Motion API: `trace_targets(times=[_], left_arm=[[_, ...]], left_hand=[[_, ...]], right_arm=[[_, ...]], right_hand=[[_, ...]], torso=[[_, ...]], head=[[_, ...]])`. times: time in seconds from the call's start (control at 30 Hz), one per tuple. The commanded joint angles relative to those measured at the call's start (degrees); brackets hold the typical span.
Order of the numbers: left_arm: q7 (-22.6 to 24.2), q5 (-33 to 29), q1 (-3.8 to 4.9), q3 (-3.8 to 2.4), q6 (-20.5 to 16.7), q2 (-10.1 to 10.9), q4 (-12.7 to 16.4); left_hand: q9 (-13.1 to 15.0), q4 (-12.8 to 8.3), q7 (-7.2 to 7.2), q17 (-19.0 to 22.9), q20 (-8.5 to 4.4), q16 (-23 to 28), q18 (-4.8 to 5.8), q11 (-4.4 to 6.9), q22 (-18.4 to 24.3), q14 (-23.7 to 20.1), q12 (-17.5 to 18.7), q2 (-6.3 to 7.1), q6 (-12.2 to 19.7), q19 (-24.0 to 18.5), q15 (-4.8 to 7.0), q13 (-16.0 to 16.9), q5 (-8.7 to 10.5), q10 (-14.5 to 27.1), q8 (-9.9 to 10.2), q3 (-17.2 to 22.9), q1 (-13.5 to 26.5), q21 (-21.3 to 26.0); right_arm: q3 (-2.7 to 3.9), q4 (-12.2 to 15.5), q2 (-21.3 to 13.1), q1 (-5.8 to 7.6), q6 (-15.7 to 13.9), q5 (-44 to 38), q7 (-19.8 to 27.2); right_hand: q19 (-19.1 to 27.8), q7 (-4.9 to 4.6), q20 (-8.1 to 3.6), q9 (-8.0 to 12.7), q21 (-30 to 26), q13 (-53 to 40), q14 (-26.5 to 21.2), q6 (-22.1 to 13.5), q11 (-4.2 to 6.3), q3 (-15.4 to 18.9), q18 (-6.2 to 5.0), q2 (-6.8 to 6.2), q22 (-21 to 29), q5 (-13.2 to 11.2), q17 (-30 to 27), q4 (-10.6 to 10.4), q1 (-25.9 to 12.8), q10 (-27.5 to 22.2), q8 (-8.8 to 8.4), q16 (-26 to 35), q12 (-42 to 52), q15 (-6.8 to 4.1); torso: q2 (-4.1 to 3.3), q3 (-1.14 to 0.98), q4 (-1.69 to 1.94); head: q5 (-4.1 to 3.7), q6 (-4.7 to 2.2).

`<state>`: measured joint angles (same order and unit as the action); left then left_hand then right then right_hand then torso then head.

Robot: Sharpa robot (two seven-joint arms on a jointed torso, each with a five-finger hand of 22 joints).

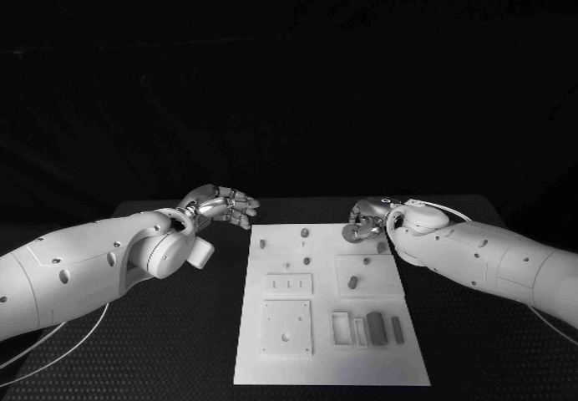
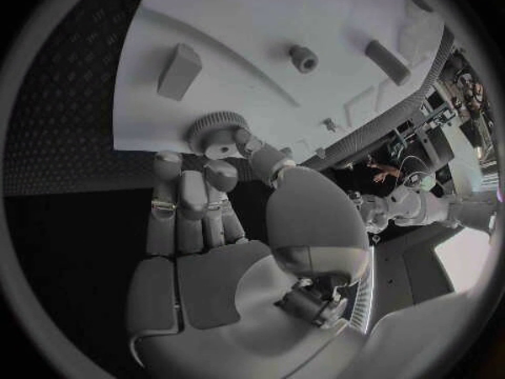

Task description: Assemble the parts on the task board

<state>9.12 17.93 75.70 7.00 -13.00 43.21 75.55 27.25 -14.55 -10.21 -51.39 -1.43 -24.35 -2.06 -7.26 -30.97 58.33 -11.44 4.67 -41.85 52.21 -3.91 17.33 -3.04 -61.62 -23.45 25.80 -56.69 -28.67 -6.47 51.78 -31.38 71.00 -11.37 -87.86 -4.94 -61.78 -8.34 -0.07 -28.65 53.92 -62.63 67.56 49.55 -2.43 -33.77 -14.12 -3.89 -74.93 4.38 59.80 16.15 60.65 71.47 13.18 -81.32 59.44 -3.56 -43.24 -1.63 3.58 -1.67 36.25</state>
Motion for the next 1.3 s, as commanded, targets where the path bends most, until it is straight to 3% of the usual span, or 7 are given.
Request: trace_targets(times=[0.03, 0.17, 0.57, 0.7, 0.9, 1.3], left_arm=[[0.5, 0.1, 0.06, -0.05, 0.7, 0.0, 0.2], [0.5, 0.1, 0.06, -0.05, 0.8, 0.0, 0.2], [0.4, 0.1, 0.06, -0.05, 0.7, 0.1, 0.1], [0.4, 0.1, 0.06, -0.05, 0.6, 0.2, 0.2], [0.4, 0.1, 0.06, -0.05, 0.6, 0.2, 0.1], [0.4, 0.1, 0.06, -0.05, 0.5, 0.3, 0.2]], left_hand=[[0.1, -0.2, -0.35, -0.1, -0.43, 0.3, -0.73, -0.24, -0.1, -0.1, 0.2, -0.22, 0.2, 0.1, 0.14, 0.1, 0.16, -0.1, 0.4, 0.0, 0.3, 0.2], [0.1, -0.2, -0.34, -0.1, -0.44, 0.3, -0.72, -0.24, -0.1, -0.1, 0.2, -0.23, 0.1, 0.1, 0.14, 0.1, 0.16, -0.1, 0.4, 0.0, 0.3, 0.2], [0.1, -0.2, -0.33, -0.1, -0.44, 0.3, -0.71, -0.24, -0.1, -0.1, 0.2, -0.24, 0.1, 0.1, 0.14, 0.2, 0.16, -0.1, 0.4, 0.0, 0.3, 0.3], [0.1, -0.2, -0.32, -0.1, -0.44, 0.3, -0.71, -0.24, -0.1, -0.1, 0.3, -0.25, 0.1, 0.1, 0.14, 0.2, 0.16, -0.1, 0.4, 0.0, 0.3, 0.3], [0.2, -0.2, -0.32, -0.1, -0.44, 0.3, -0.7, -0.23, -0.1, -0.1, 0.3, -0.26, 0.1, 0.1, 0.14, 0.2, 0.16, -0.1, 0.4, 0.0, 0.3, 0.3], [0.2, -0.2, -0.3, -0.1, -0.44, 0.3, -0.69, -0.23, -0.1, -0.1, 0.3, -0.29, 0.1, 0.0, 0.13, 0.2, 0.16, -0.1, 0.5, 0.0, 0.3, 0.3]], right_arm=[[-0.37, -0.2, -0.3, -0.68, 2.7, -1.5, -0.8], [-0.38, 0.0, -0.4, -0.69, 2.1, -1.7, -0.9], [-0.38, 0.8, -0.7, -0.69, 1.1, -1.9, -1.0], [-0.38, 1.0, -0.9, -0.69, 0.6, -2.7, -1.7], [-0.38, 1.1, -0.9, -0.73, 1.4, -3.2, -2.1], [-0.38, 0.9, -0.9, -0.77, 0.5, -3.2, -1.9]], right_hand=[[0.4, -0.29, 0.17, 0.0, 0.2, 0.1, -0.2, 0.3, 0.33, 0.1, -0.88, -0.3, -1.2, 0.2, -0.1, 0.2, 0.1, -0.1, 0.07, -0.3, 0.2, -0.38], [0.4, -0.42, 0.27, 0.0, 0.2, 0.2, -0.4, -0.3, 0.21, 0.2, -0.88, -1.66, -1.1, 0.2, -0.4, -0.1, -0.4, -0.1, -0.19, -0.2, 0.1, -0.28], [0.9, -1.09, 0.53, 0.4, -0.4, 0.3, -1.6, -2.9, -0.42, -0.6, -0.88, -3.44, -0.9, 0.2, -1.2, -0.6, -0.3, -1.3, -1.54, 0.3, -0.3, 0.28], [1.0, -1.05, 0.55, 0.3, -0.4, 0.2, -1.8, -2.4, -0.4, -1.0, -0.88, -2.42, -1.0, 0.2, -1.2, 0.1, 0.6, -1.5, -1.25, 0.1, -0.1, 0.29], [1.2, -1.19, 0.64, 0.4, -0.4, 0.2, -2.0, -3.1, -0.52, -0.7, -0.88, -2.99, -1.1, 0.2, -1.2, 0.5, 0.9, -1.9, -1.6, 0.1, -0.1, 0.38], [1.7, -0.65, 0.71, -0.2, -0.1, 0.1, -2.3, -1.0, -0.04, -0.3, -0.88, -0.28, -1.2, 0.1, -1.3, 0.7, 4.0, -2.1, -0.2, -0.3, 0.5, 0.0]], torso=[[0.05, 0.01, -0.03], [0.06, 0.01, -0.01], [0.05, 0.01, 0.04], [0.05, 0.02, 0.02], [0.05, 0.0, 0.05], [0.06, 0.01, 0.03]], head=[[-0.07, 0.03], [-0.15, 0.04], [-0.2, 0.05], [-0.22, 0.01], [-0.28, -0.01], [-0.28, -0.05]])
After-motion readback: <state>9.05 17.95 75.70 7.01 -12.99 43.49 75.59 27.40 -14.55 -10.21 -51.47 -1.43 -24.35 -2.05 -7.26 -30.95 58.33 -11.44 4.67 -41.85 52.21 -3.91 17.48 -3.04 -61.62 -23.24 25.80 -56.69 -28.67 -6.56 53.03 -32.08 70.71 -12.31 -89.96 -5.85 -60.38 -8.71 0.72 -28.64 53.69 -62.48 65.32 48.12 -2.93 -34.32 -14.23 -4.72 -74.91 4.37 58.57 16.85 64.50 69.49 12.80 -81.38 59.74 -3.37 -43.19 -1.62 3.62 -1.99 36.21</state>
